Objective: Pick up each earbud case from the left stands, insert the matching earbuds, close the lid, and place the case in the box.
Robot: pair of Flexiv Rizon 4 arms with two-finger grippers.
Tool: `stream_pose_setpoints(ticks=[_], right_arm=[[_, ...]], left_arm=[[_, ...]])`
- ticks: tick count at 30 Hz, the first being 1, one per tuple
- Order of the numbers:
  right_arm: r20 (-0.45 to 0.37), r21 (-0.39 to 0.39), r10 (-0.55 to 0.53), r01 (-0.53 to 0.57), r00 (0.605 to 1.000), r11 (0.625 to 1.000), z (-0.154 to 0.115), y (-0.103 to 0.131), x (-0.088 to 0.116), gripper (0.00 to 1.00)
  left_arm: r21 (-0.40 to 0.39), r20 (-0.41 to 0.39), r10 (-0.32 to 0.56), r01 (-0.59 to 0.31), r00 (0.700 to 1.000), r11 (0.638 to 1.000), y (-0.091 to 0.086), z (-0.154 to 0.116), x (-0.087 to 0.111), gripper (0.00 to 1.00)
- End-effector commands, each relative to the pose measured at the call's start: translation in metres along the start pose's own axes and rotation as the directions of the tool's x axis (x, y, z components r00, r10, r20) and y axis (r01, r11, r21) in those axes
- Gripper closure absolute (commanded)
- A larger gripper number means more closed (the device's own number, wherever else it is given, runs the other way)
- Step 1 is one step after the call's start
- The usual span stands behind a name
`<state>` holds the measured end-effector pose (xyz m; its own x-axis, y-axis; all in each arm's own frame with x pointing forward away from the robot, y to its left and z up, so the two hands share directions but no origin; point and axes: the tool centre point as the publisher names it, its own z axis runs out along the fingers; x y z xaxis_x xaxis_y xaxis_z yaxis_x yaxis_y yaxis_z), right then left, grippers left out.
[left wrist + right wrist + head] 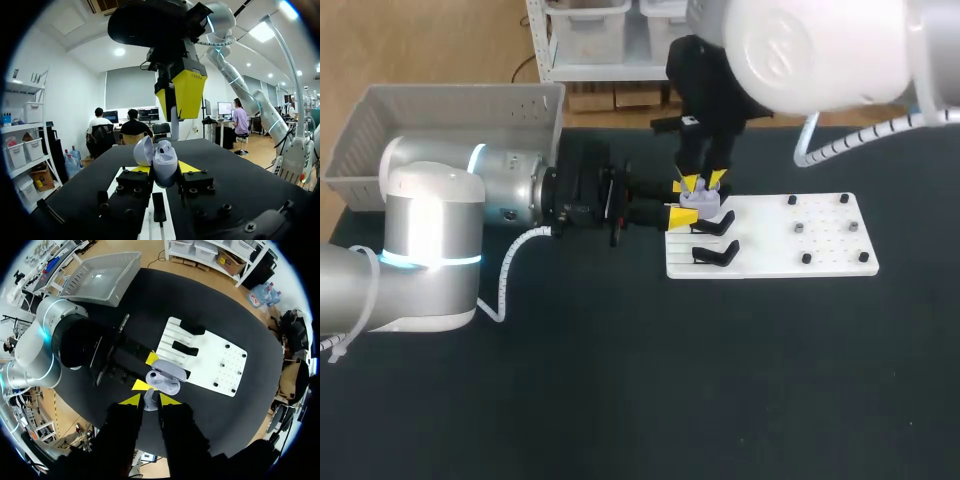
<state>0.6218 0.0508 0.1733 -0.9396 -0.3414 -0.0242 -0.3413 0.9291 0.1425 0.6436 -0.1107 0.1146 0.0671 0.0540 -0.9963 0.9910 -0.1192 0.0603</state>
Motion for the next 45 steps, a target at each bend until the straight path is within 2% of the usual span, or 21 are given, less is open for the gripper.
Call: stream_pose_setpoints(ticks=[1, 13, 45], right_arm=[[-0.013, 0.002, -0.004, 0.004, 1.000, 1.000, 0.002, 0.000, -0.006, 1.00], [-0.032, 0.007, -0.022, 0.023, 0.999, 1.000, 0.009, 0.000, -0.012, 1.00], [-0.054, 0.004, -0.003, 0.003, 0.999, 1.000, 0.019, -0.001, -0.011, 1.00]], left_arm=[[-0.004, 0.002, 0.002, -0.002, 1.000, 1.000, -0.001, 0.000, 0.001, 1.00], [-0.004, 0.002, 0.002, -0.002, 1.000, 1.000, -0.001, 0.000, 0.001, 1.00], [-0.004, 0.002, 0.002, -0.002, 1.000, 1.000, -0.001, 0.000, 0.001, 1.00]])
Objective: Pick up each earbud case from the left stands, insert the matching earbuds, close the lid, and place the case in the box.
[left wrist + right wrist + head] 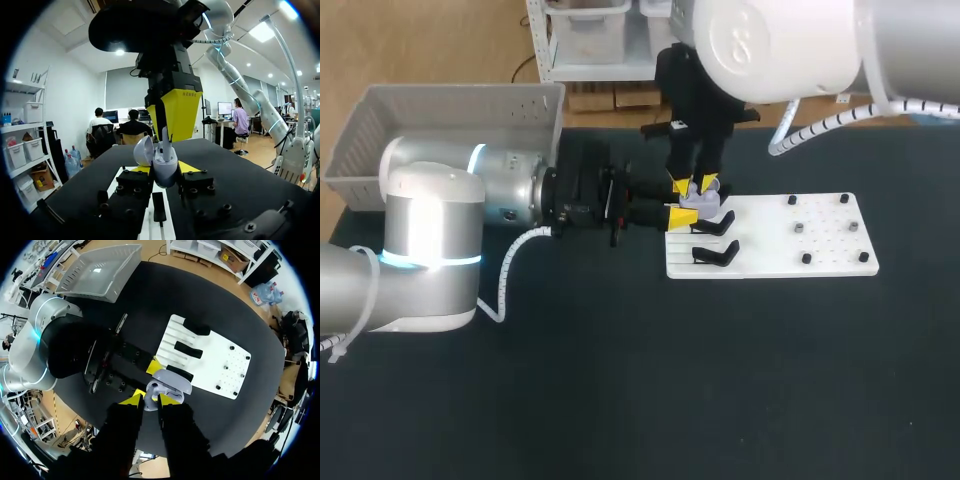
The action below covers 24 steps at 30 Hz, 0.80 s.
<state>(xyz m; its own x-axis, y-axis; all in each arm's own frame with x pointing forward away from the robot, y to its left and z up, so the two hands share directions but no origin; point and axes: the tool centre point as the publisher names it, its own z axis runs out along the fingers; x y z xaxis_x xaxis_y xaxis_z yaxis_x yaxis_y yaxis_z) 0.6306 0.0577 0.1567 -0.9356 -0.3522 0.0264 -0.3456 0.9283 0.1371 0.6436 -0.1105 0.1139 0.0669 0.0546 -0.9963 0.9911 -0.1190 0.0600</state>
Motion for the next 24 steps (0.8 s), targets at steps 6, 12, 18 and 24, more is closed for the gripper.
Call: stream_pose_setpoints(ticks=[6, 12, 18, 24], right_arm=[[-0.005, -0.002, 0.005, -0.005, 1.000, 1.000, 0.0040, -0.0038, -0.0024, 1.00], [-0.002, 0.001, 0.008, -0.008, 1.000, 1.000, 0.0049, -0.0059, -0.0034, 1.00], [-0.011, 0.007, 0.001, 0.000, 1.000, 1.000, 0.0073, -0.0043, -0.0054, 1.00], [-0.003, 0.013, 0.003, -0.003, 1.000, 1.000, 0.0034, -0.0035, -0.0035, 0.00]], left_arm=[[-0.003, 0.002, 0.003, -0.003, 1.000, 1.000, -0.0006, 0.0001, 0.0002, 1.00], [-0.003, 0.002, 0.003, -0.003, 1.000, 1.000, -0.0006, 0.0001, 0.0002, 1.00], [-0.003, 0.002, 0.003, -0.003, 1.000, 1.000, -0.0006, 0.0001, 0.0002, 1.00], [-0.003, 0.002, 0.003, -0.003, 1.000, 1.000, -0.0006, 0.0001, 0.0002, 1.00]])
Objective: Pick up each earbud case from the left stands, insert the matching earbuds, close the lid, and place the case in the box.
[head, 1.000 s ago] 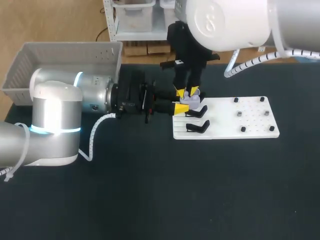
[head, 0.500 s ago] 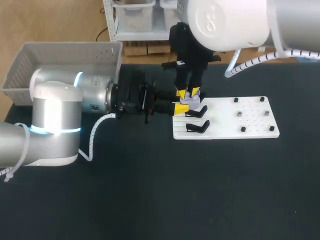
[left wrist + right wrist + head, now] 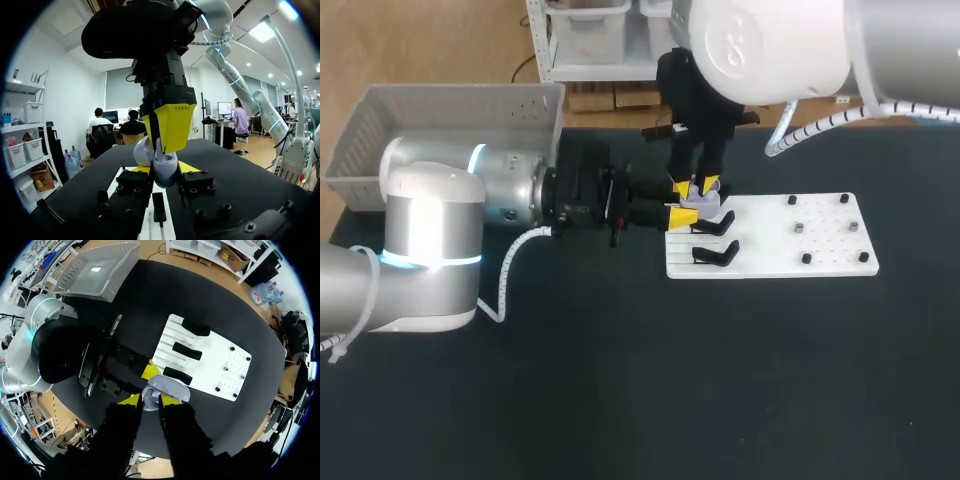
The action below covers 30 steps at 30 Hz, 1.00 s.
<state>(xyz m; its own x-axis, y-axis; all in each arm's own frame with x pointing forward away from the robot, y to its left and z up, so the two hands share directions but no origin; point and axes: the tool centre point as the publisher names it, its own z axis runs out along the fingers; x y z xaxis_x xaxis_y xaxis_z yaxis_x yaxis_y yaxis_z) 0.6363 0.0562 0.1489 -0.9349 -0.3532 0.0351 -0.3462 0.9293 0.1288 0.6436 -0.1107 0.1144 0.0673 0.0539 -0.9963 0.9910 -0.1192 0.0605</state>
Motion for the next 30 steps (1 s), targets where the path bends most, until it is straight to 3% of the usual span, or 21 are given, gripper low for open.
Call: stream_pose_setpoints(ticks=[1, 4, 9, 11, 15, 18, 20, 30], right_arm=[[0.009, 0.004, 0.004, -0.004, 1.000, 1.000, -0.006, 0.001, 0.003, 0.00], [0.017, -0.008, 0.011, -0.011, 1.000, 1.000, -0.014, 0.002, 0.009, 0.00], [0.033, -0.119, 0.021, -0.017, 0.999, 0.993, -0.037, 0.003, 0.019, 0.00], [0.100, -0.119, 0.077, -0.065, 0.992, 0.991, -0.046, -0.004, 0.014, 0.00], [0.235, -0.123, 0.290, -0.267, 0.928, 0.956, -0.052, -0.031, -0.010, 0.00], [0.284, -0.135, 0.384, -0.359, 0.879, 0.923, -0.048, -0.050, -0.025, 0.00], [0.310, -0.104, 0.411, -0.400, 0.857, 0.911, -0.042, -0.059, -0.032, 0.00], [0.259, -0.108, 0.487, -0.476, 0.834, 0.873, -0.010, -0.086, -0.047, 0.00]], left_arm=[[-0.004, 0.002, 0.002, -0.002, 1.000, 1.000, -0.001, 0.000, 0.001, 1.00], [-0.004, 0.002, 0.002, -0.002, 1.000, 1.000, -0.001, 0.000, 0.001, 1.00], [-0.004, 0.002, 0.002, -0.002, 1.000, 1.000, -0.001, 0.000, 0.001, 1.00], [-0.004, 0.002, 0.002, -0.002, 1.000, 1.000, -0.001, 0.000, 0.001, 1.00], [-0.004, 0.002, 0.002, -0.002, 1.000, 1.000, -0.001, 0.000, 0.001, 1.00], [-0.004, 0.002, 0.002, -0.002, 1.000, 1.000, -0.001, 0.000, 0.001, 1.00], [-0.004, 0.002, 0.002, -0.002, 1.000, 1.000, -0.001, 0.000, 0.001, 1.00], [-0.004, 0.002, 0.002, -0.002, 1.000, 1.000, -0.001, 0.000, 0.001, 1.00]])
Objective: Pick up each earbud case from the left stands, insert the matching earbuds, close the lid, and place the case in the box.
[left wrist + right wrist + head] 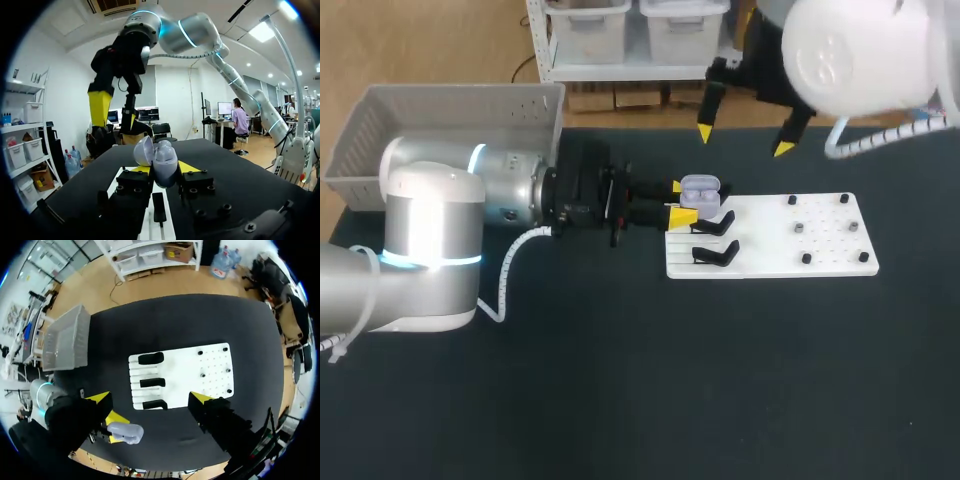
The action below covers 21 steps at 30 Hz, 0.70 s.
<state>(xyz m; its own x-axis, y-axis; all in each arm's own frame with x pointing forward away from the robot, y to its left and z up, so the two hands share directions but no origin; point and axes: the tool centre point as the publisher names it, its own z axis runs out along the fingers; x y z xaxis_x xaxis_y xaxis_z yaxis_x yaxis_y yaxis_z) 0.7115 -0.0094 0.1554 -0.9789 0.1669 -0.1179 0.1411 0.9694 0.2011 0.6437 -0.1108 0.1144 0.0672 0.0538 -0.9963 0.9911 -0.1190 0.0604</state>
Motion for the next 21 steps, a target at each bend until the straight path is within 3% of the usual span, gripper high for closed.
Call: stream_pose_setpoints(ticks=[1, 9, 21], right_arm=[[0.046, 0.002, 0.013, -0.013, 0.999, 1.000, 0.011, -0.002, 0.003, 0.00], [-0.025, 0.023, 0.000, 0.001, 1.000, 1.000, 0.026, -0.006, 0.016, 0.00], [-0.077, 0.027, -0.006, 0.008, 0.997, 1.000, 0.024, -0.010, 0.037, 0.00]], left_arm=[[-0.003, 0.002, 0.002, -0.002, 1.000, 1.000, -0.001, 0.000, 0.001, 1.00], [-0.003, 0.002, 0.002, -0.002, 1.000, 1.000, -0.001, 0.000, 0.001, 1.00], [-0.003, 0.002, 0.002, -0.002, 1.000, 1.000, -0.001, 0.000, 0.001, 1.00]])
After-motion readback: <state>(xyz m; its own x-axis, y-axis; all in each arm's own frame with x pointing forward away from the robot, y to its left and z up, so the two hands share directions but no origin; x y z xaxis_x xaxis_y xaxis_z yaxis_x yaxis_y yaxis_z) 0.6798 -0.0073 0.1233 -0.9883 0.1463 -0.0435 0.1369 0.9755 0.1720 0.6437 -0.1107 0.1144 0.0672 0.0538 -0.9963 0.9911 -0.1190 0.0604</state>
